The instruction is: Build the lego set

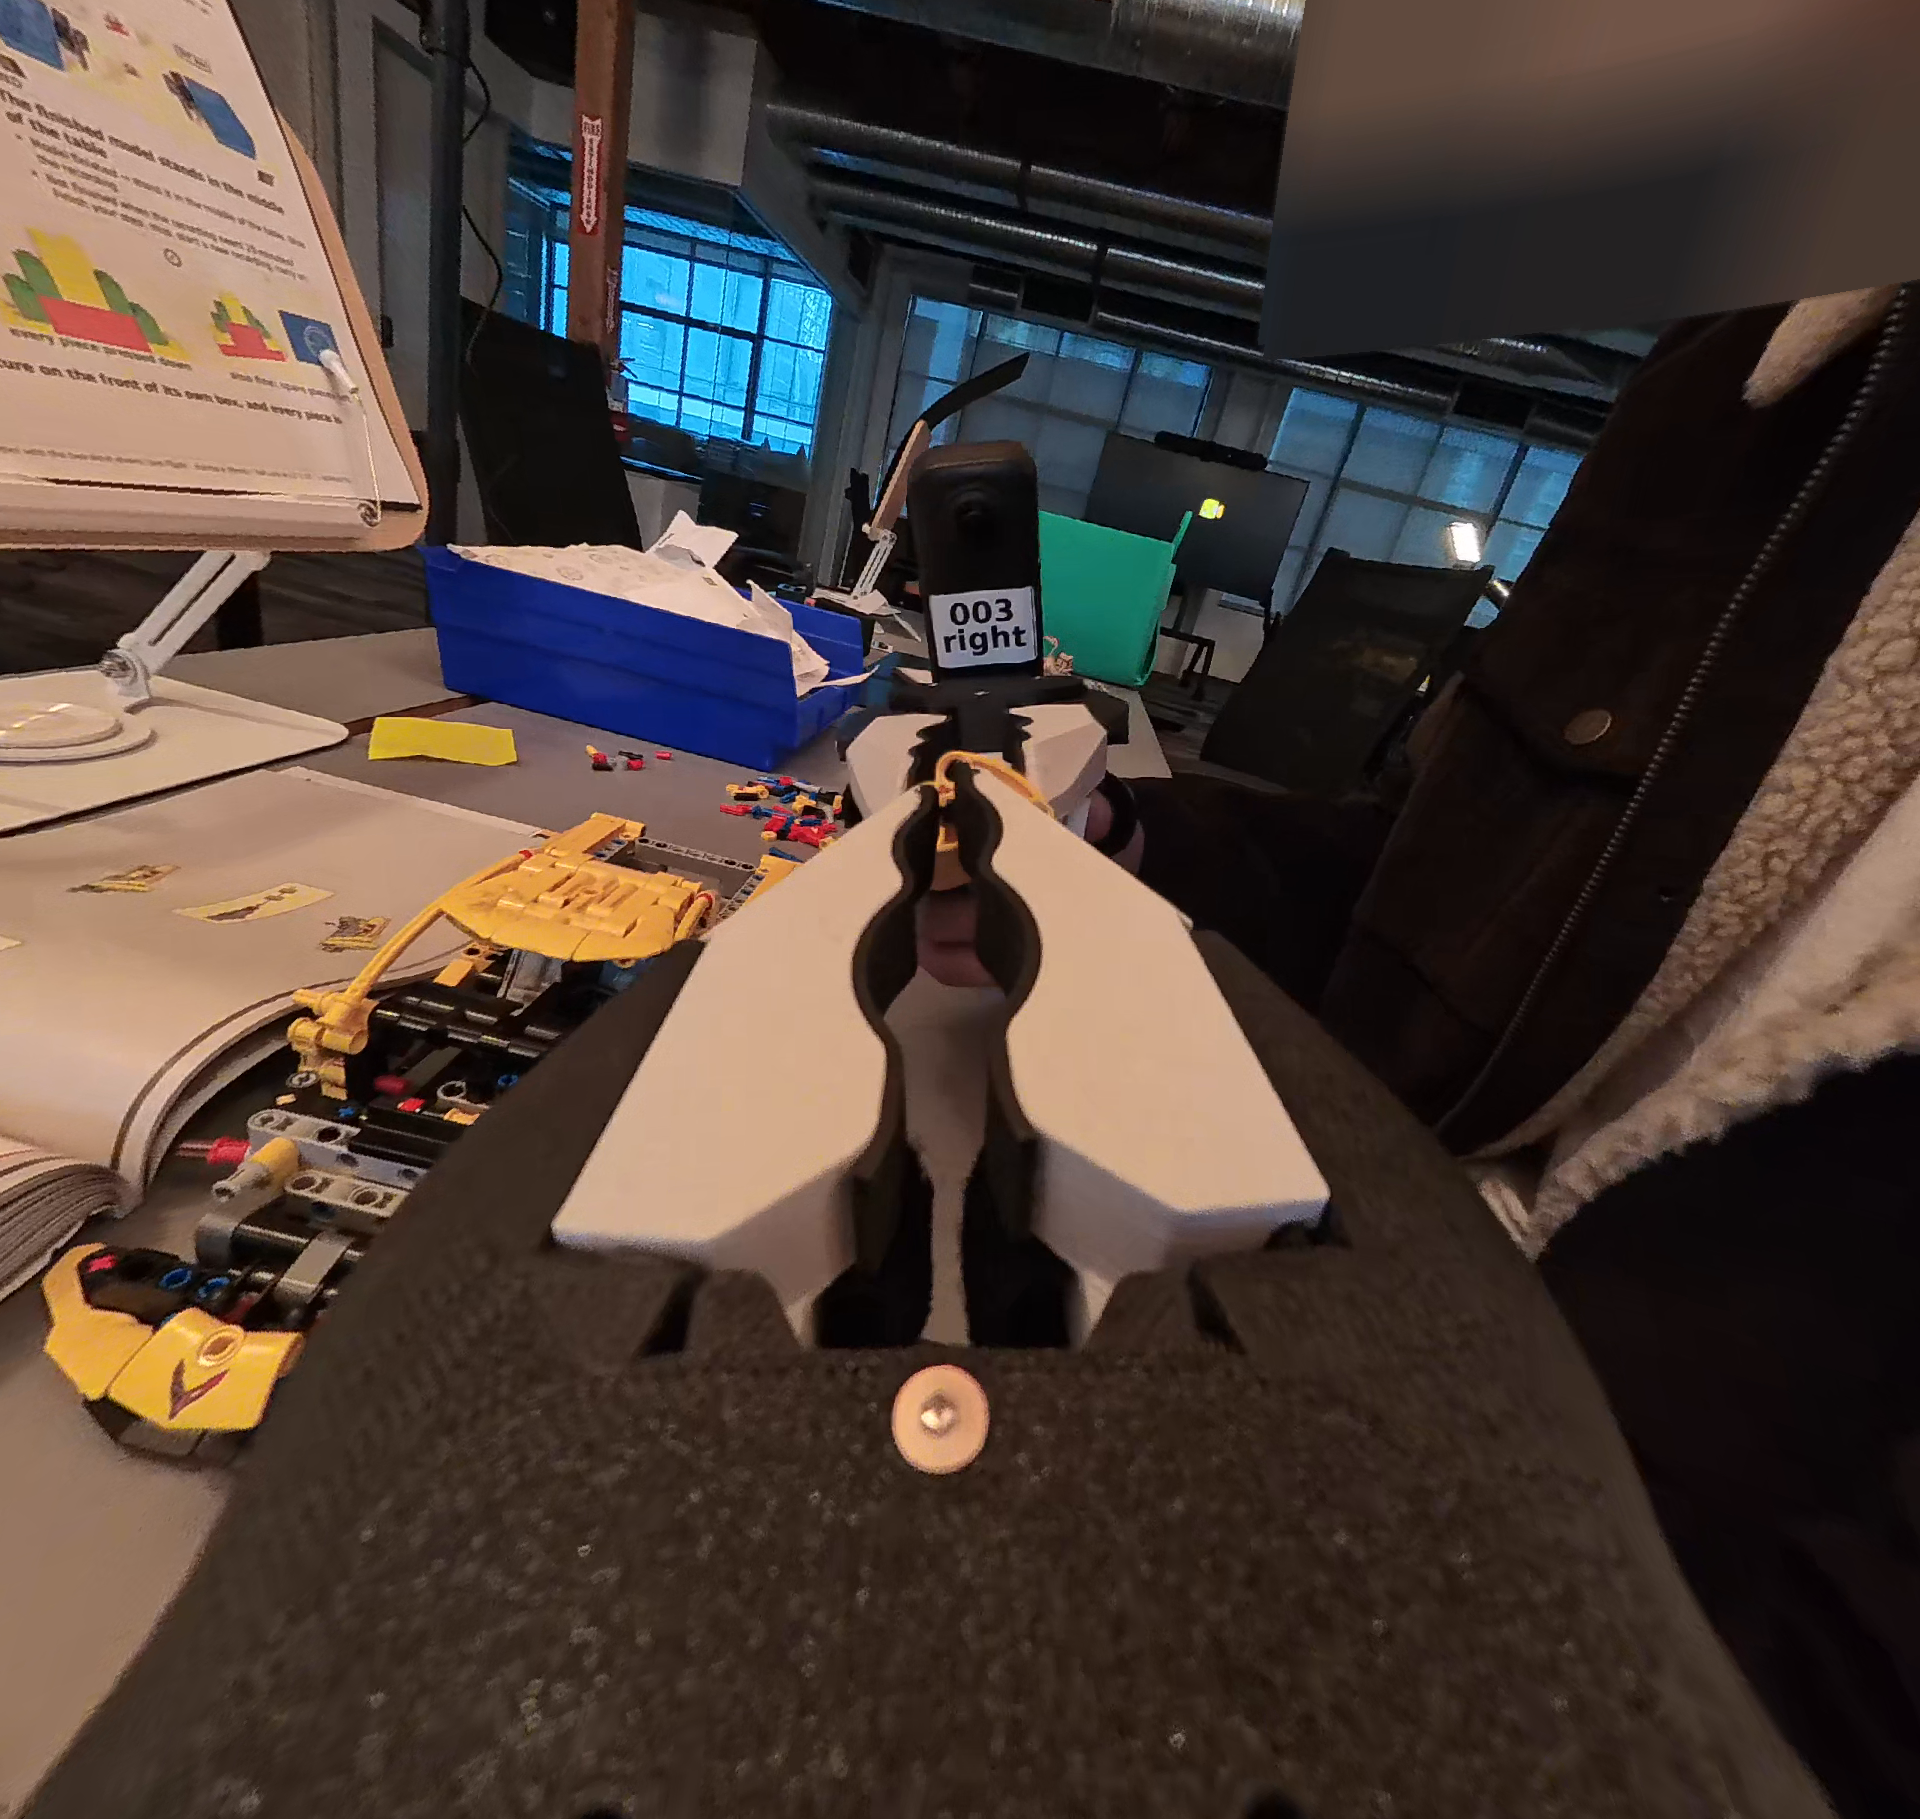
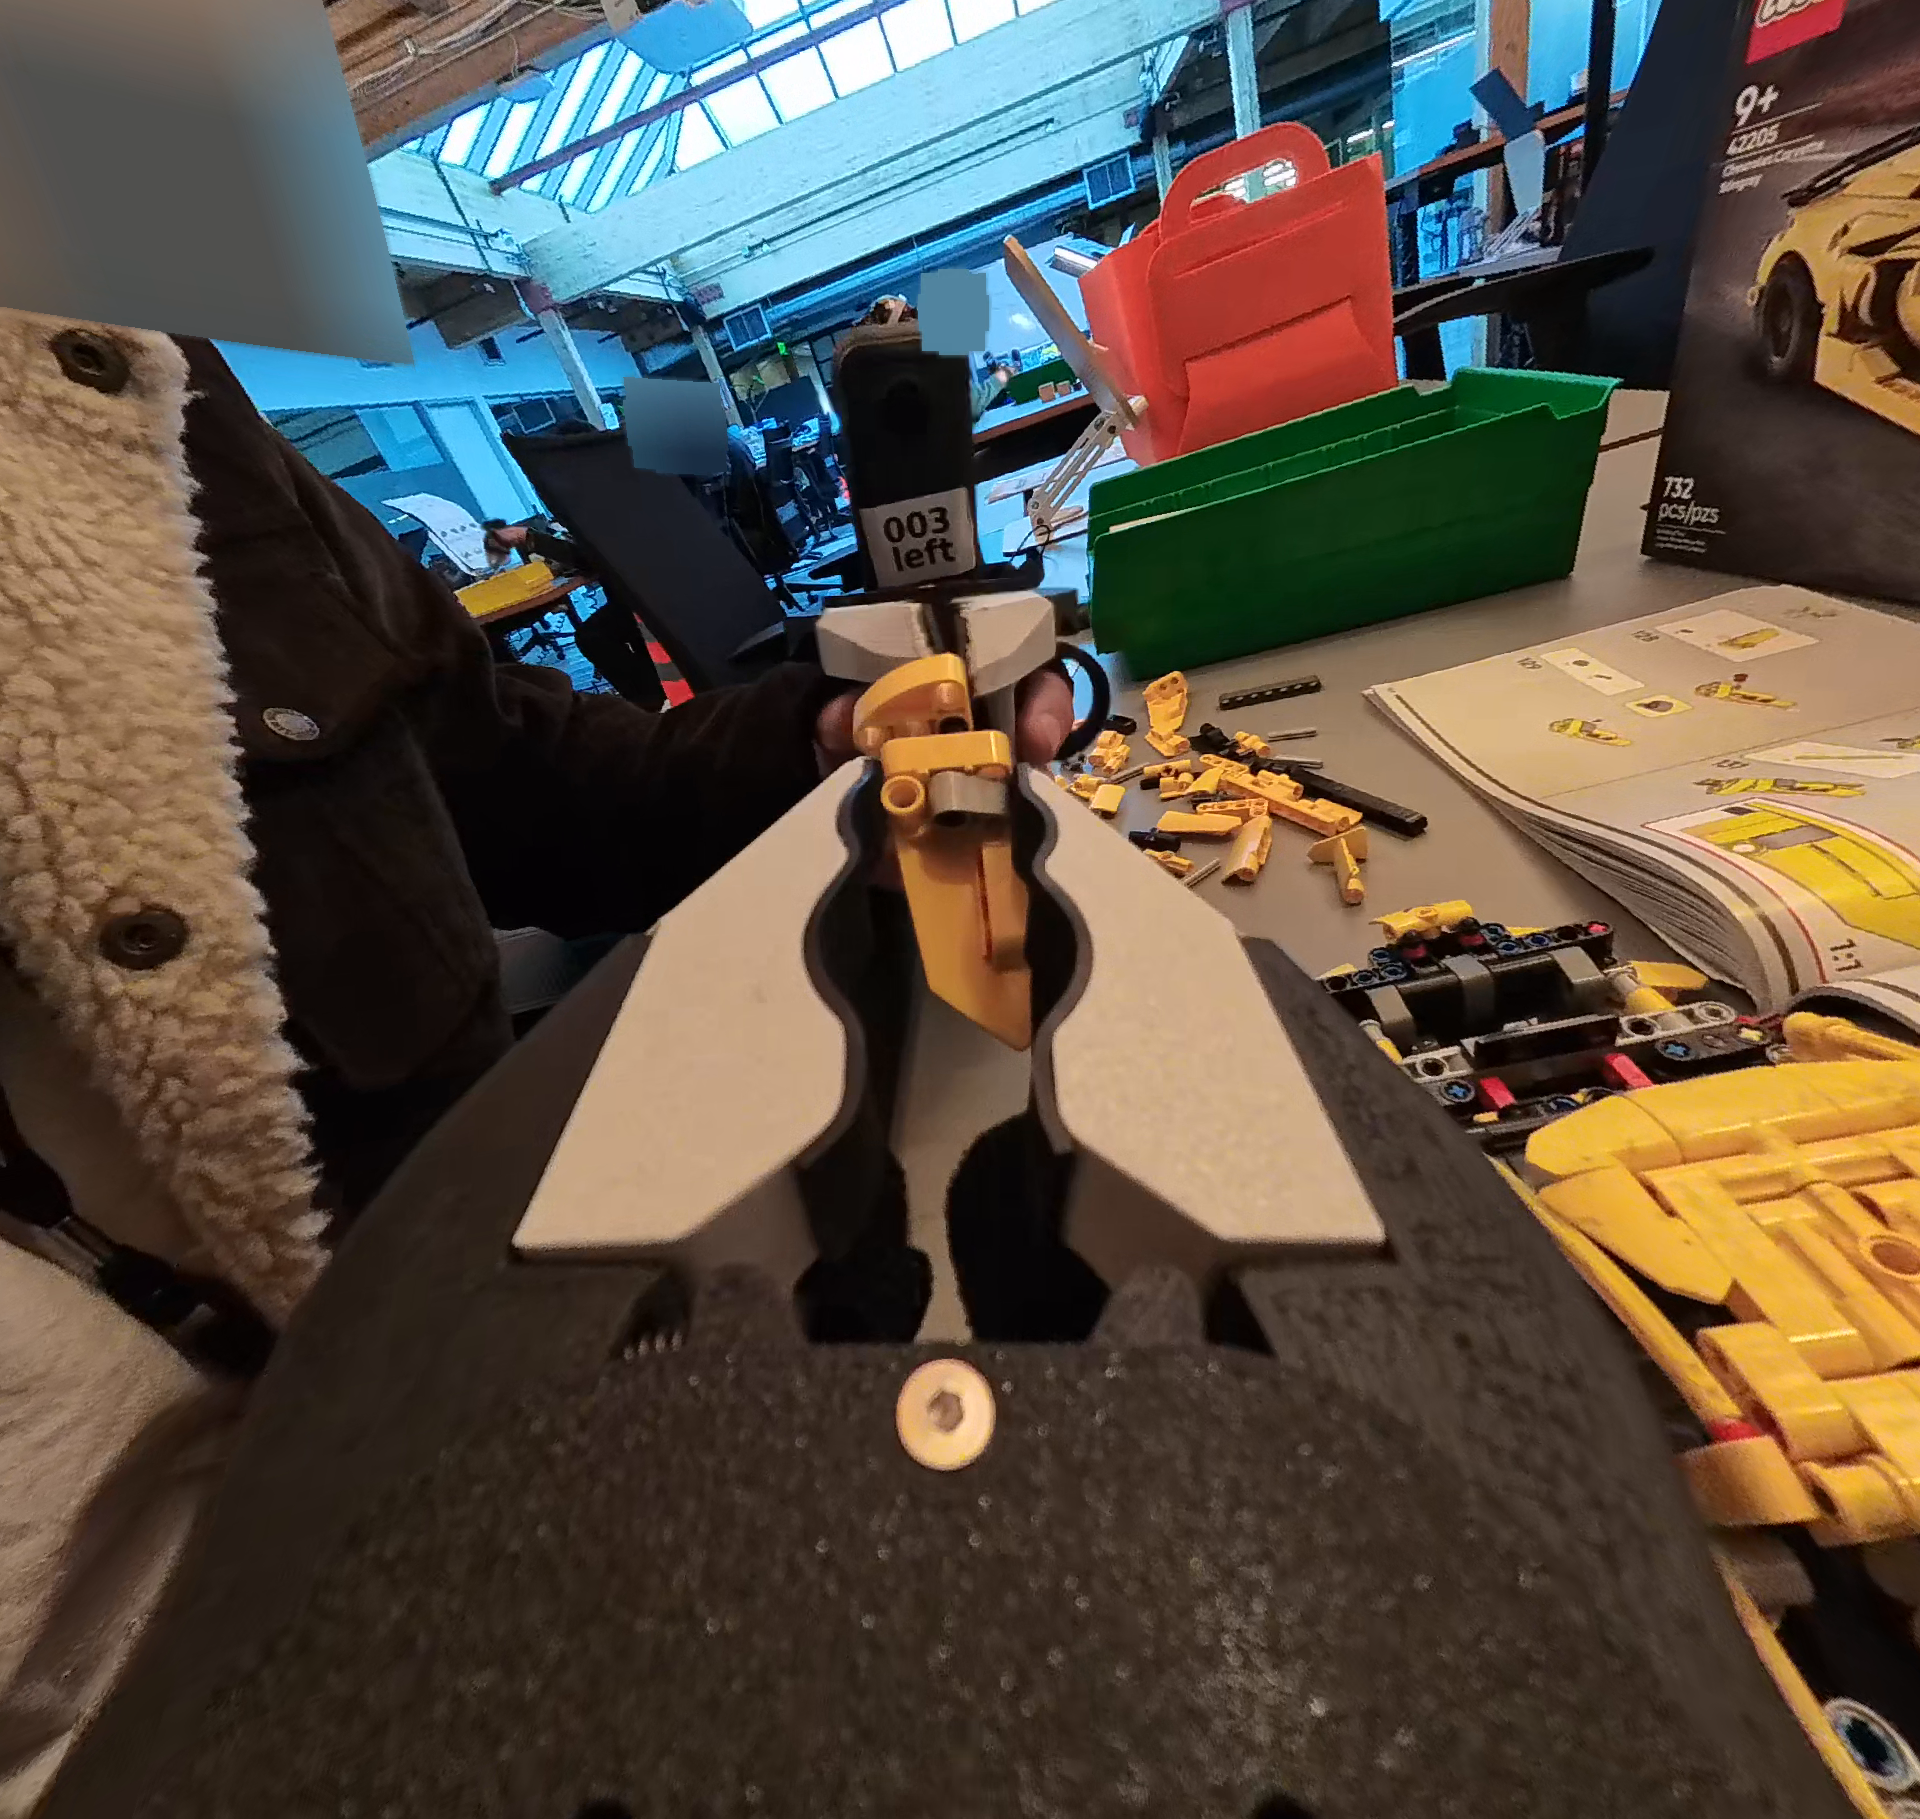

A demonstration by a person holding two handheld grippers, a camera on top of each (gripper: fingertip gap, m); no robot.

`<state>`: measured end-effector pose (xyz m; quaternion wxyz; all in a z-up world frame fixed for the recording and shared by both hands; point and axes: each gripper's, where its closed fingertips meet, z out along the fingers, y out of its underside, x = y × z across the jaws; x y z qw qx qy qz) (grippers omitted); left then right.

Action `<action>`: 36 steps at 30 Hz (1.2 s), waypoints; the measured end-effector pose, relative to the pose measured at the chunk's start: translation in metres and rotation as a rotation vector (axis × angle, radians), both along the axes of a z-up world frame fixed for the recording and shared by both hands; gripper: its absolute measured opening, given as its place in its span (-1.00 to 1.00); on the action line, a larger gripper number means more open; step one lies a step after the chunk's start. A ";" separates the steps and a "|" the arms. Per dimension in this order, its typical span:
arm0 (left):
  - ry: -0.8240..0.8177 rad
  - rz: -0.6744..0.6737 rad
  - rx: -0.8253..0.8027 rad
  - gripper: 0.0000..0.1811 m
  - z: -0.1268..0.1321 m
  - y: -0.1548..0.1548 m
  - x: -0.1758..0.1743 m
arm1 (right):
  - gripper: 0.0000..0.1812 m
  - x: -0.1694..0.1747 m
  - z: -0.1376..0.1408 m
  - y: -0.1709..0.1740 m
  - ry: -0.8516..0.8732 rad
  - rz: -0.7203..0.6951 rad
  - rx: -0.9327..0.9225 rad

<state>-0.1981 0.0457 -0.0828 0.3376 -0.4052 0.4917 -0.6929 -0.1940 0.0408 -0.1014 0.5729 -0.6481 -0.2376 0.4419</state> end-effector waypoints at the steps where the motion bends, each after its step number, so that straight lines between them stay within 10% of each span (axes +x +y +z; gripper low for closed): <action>1: 0.000 0.003 0.006 -0.97 0.000 0.000 0.000 | -0.75 0.000 0.000 0.000 -0.001 -0.001 0.000; 11: 0.079 0.005 0.034 -0.98 -0.012 0.002 0.001 | -0.75 0.002 -0.014 0.001 -0.054 0.013 -0.054; 20: 0.609 -0.112 0.518 -0.98 -0.140 -0.017 -0.011 | -0.74 0.011 -0.130 -0.010 -0.776 0.040 -0.179; 36: 0.703 -0.201 0.575 -0.88 -0.159 -0.024 -0.023 | -0.74 0.009 -0.142 -0.017 -0.783 0.089 -0.228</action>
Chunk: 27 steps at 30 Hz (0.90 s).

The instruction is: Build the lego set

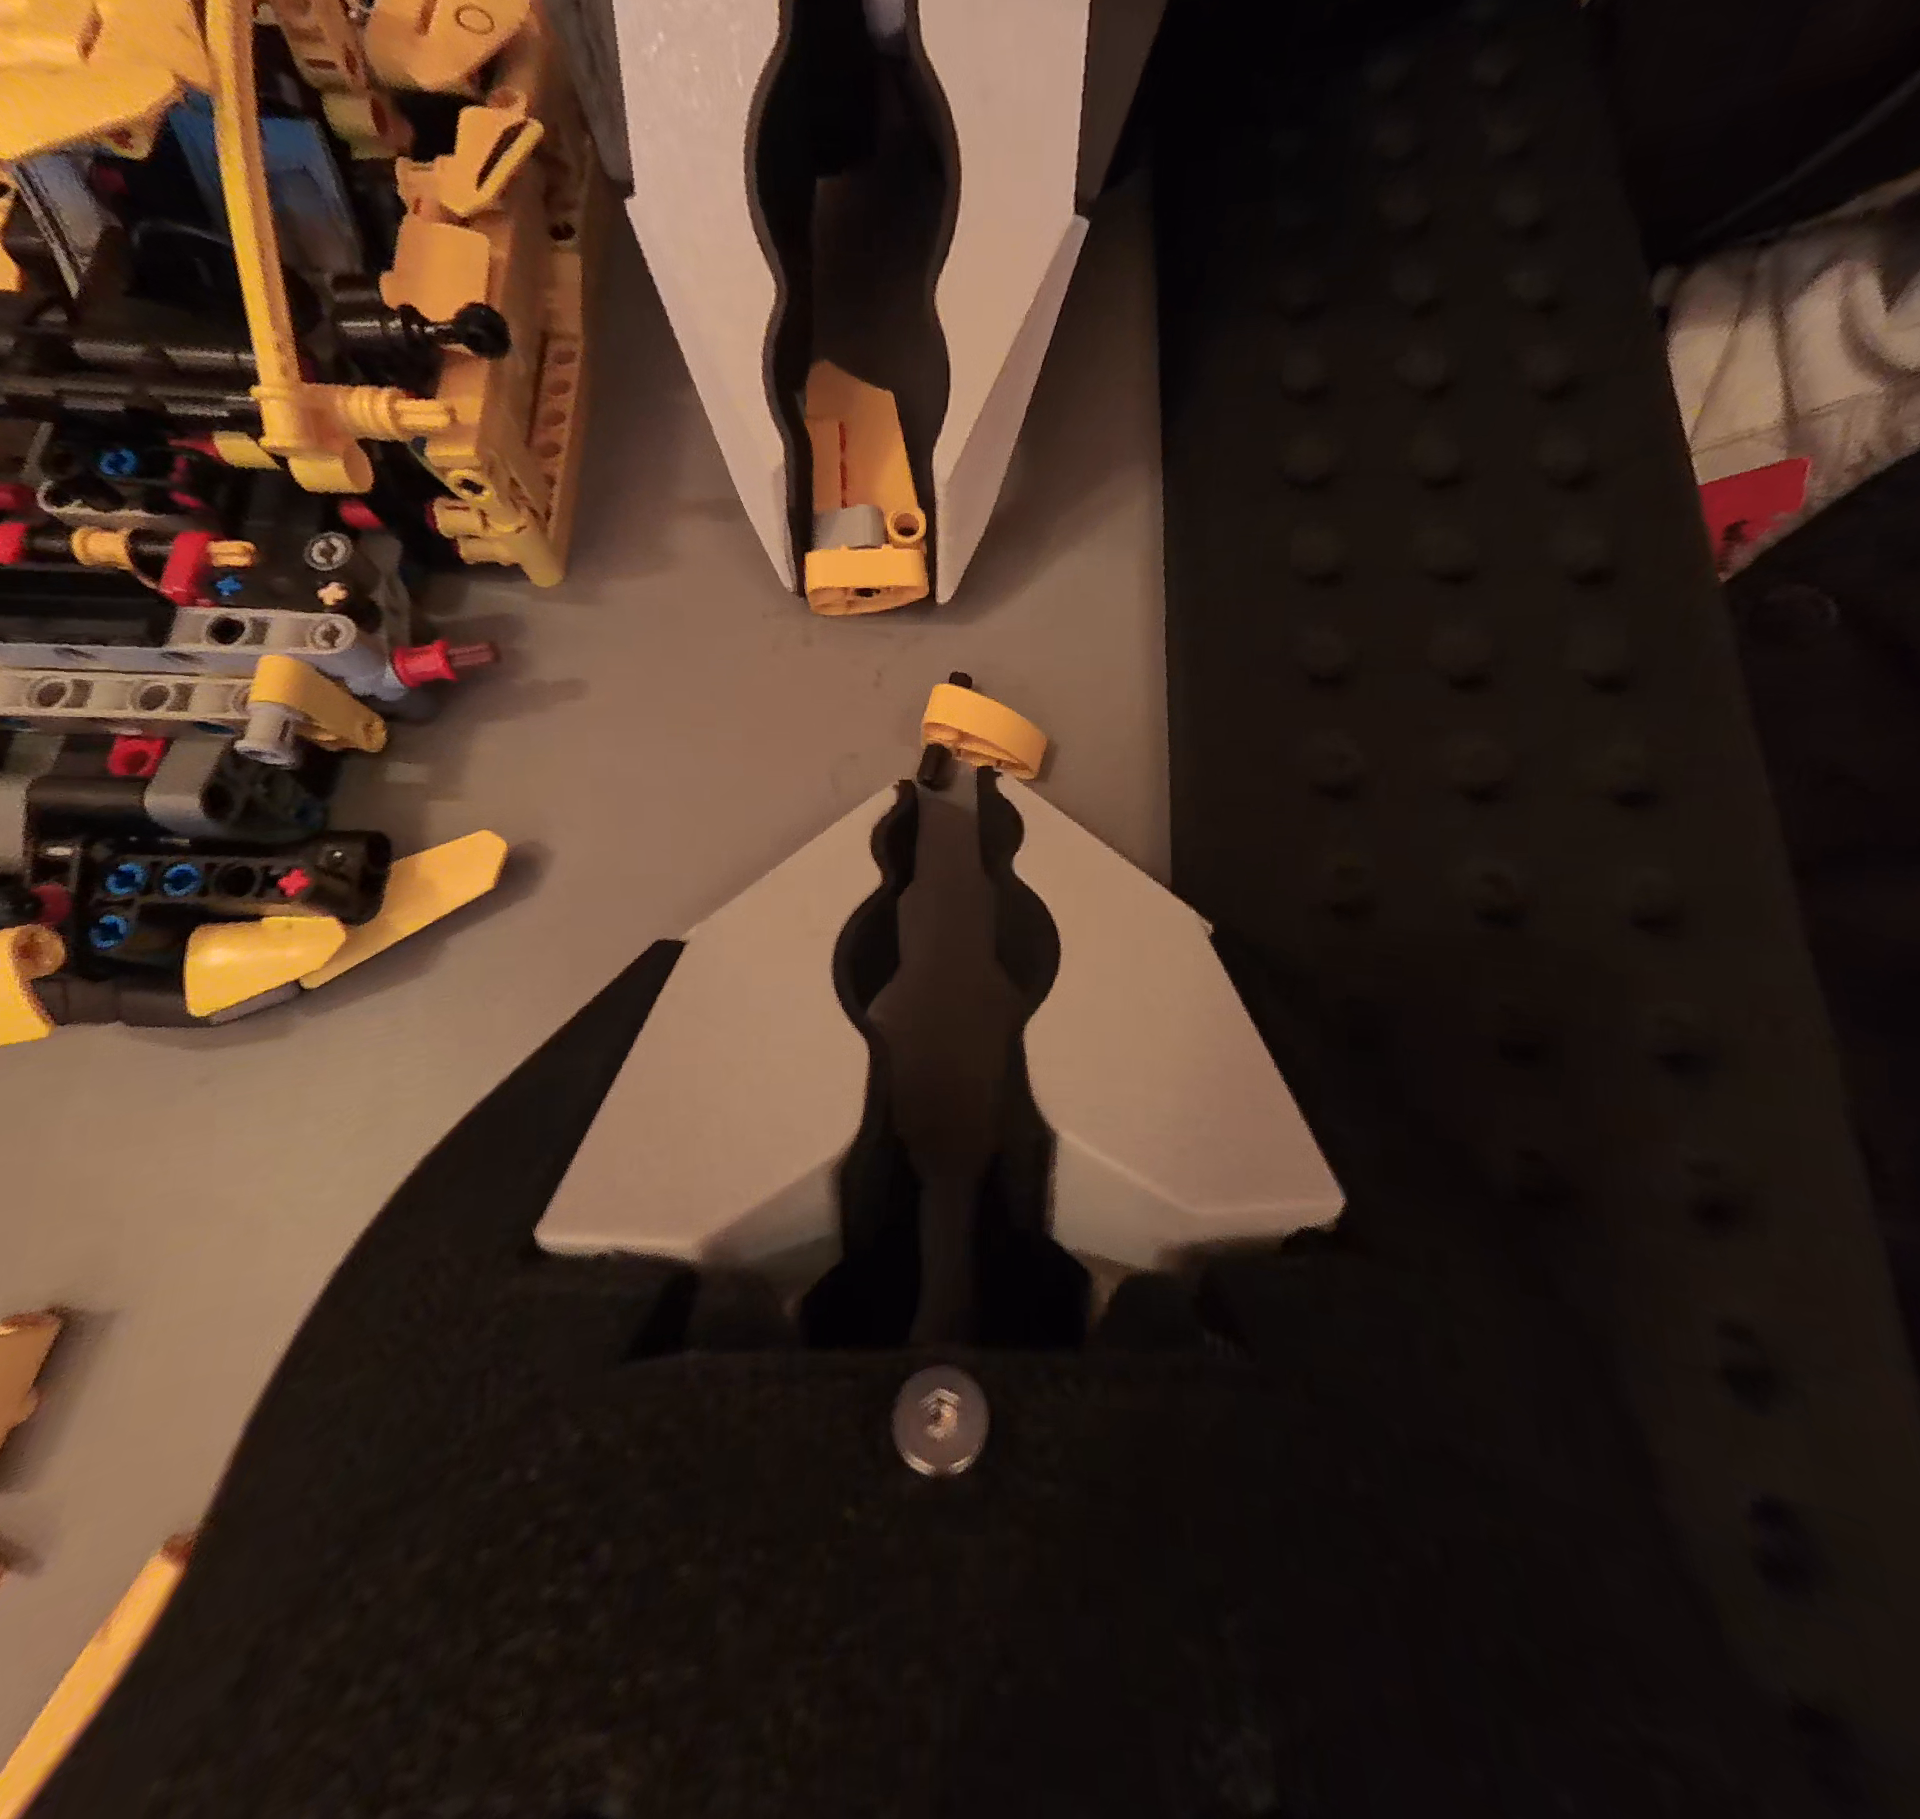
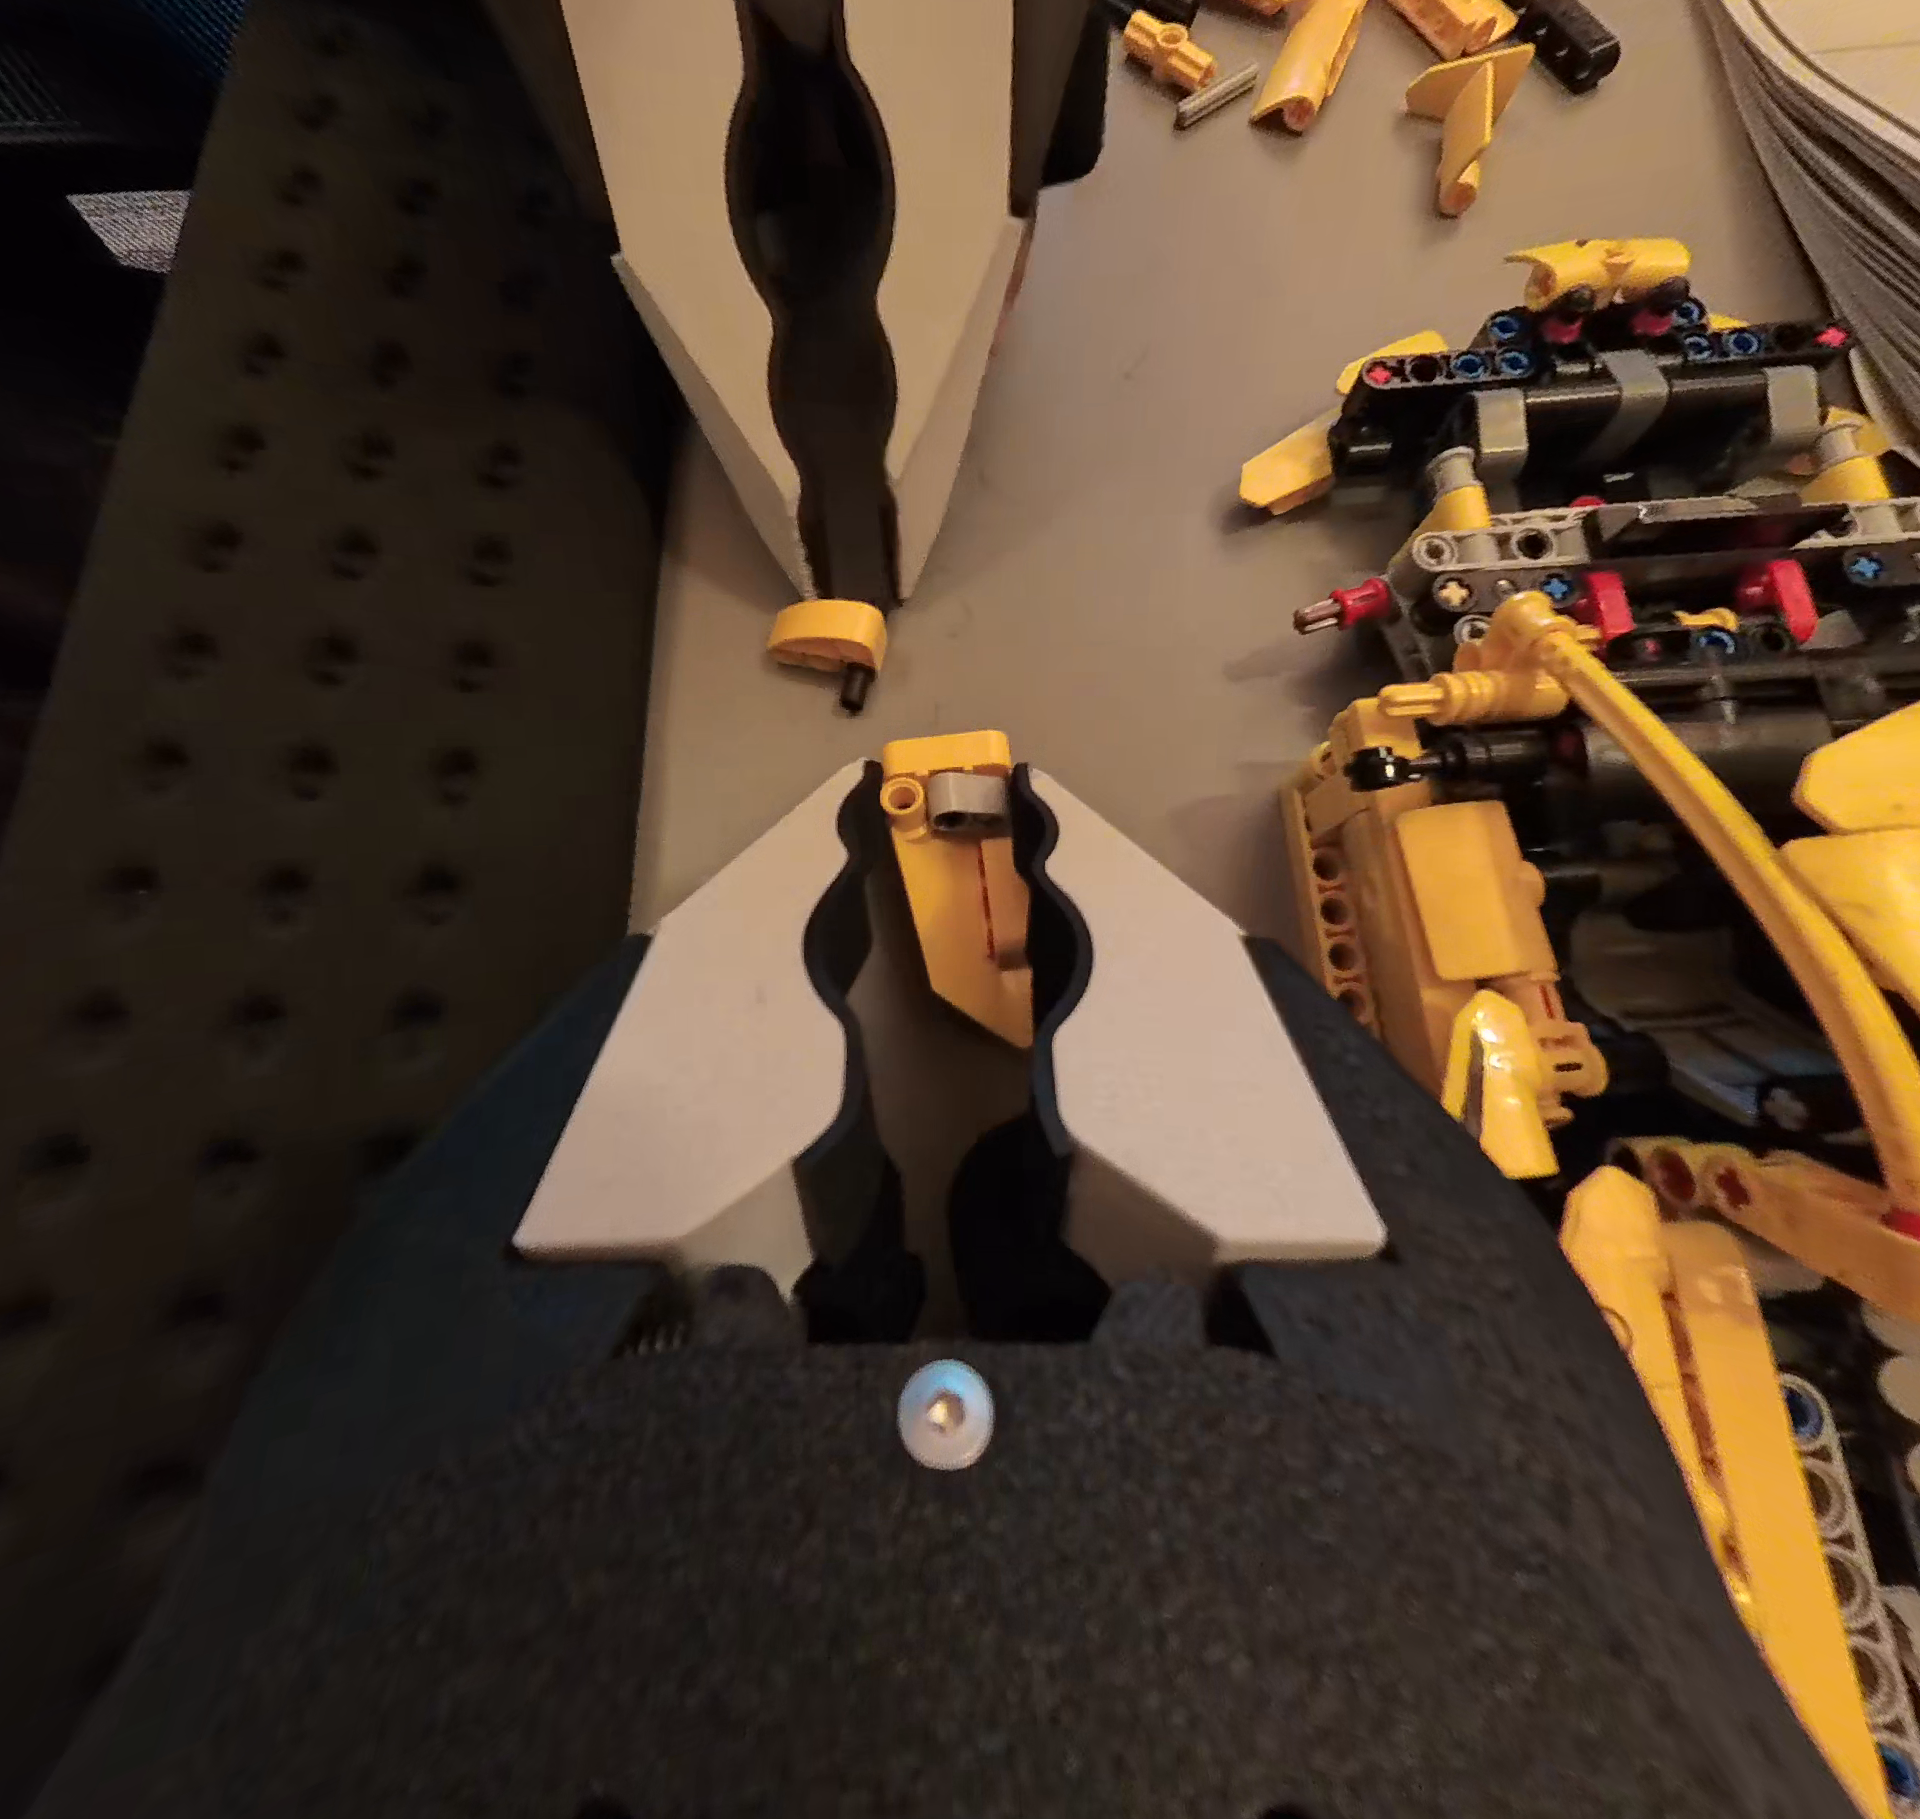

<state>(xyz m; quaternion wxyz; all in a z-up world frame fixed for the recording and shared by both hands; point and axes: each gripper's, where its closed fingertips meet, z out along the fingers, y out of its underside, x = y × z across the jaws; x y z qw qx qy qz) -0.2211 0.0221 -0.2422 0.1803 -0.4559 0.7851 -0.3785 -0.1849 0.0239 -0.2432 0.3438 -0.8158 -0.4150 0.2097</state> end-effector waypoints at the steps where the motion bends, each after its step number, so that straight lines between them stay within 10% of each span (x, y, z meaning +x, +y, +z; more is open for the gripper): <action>1: -0.008 0.002 0.015 -0.87 0.000 0.002 0.001 | -0.74 -0.001 0.000 -0.002 0.004 0.011 -0.004; 14: -0.048 0.022 0.006 -0.84 0.006 0.007 0.006 | -0.51 -0.016 0.012 -0.004 -0.061 0.040 0.133; 27: -0.167 -0.015 -0.189 -0.73 0.038 0.003 -0.001 | -0.74 -0.033 0.000 0.000 -0.086 0.030 0.062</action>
